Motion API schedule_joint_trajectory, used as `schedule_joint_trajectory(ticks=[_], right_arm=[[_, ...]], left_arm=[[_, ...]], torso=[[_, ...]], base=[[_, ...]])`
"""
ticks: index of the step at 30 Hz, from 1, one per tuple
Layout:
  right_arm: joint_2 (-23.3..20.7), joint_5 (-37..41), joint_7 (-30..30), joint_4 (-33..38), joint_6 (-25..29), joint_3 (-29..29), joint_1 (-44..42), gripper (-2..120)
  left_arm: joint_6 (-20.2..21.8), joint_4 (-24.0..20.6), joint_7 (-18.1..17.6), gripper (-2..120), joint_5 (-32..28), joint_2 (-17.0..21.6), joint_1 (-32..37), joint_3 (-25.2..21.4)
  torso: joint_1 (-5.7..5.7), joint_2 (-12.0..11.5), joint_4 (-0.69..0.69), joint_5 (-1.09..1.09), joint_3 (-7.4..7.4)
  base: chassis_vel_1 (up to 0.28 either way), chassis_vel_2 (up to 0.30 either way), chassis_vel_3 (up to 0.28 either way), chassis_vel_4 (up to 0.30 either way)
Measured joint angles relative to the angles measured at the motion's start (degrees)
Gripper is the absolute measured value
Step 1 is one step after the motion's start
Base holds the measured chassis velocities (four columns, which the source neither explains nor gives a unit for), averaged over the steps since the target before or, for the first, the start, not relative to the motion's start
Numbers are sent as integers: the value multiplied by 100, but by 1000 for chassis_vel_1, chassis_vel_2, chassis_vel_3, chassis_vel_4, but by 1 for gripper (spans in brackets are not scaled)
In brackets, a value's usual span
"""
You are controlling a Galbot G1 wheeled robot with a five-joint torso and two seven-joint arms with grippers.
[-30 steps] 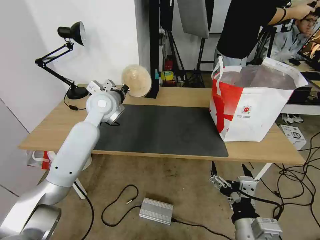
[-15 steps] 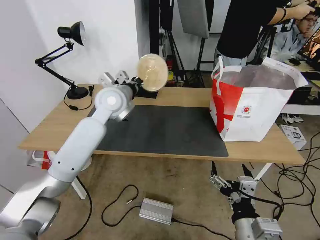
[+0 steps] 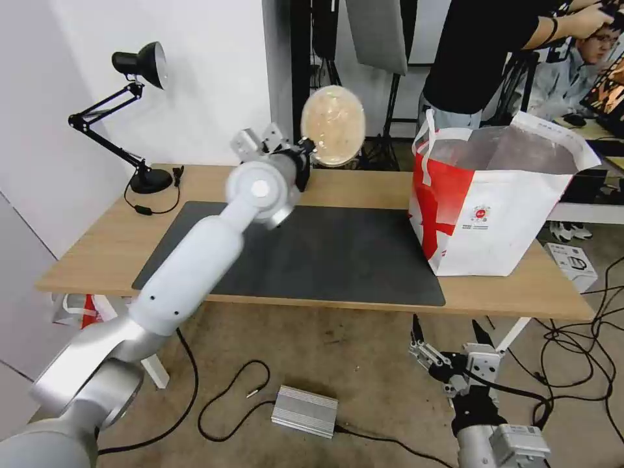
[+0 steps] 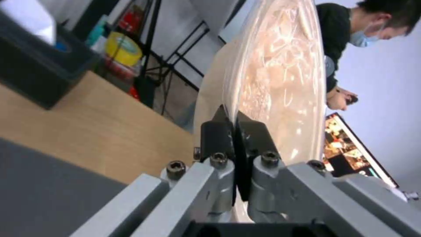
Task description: Pick up the trash from the table and place it into the takeout bag.
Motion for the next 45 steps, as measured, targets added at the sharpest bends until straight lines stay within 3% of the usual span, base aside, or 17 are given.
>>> schedule_joint_trajectory(ticks=[10,28,45], right_arm=[[0,0,0,0,0,0,0,100],[0,0,0,0,0,0,0,100],[0,0,0,0,0,0,0,100]], left_arm=[[-111,590,174,0,128,-387,-450,454],[-227,1434,812,0,220,-905,-969,818],[-251,2237,1137,0,256,-1496,-1491,1011]], torso=[[0,0,0,0,0],[0,0,0,0,0],[0,0,0,0,-1]], base=[[0,0,0,0],[0,0,0,0],[0,0,0,0]])
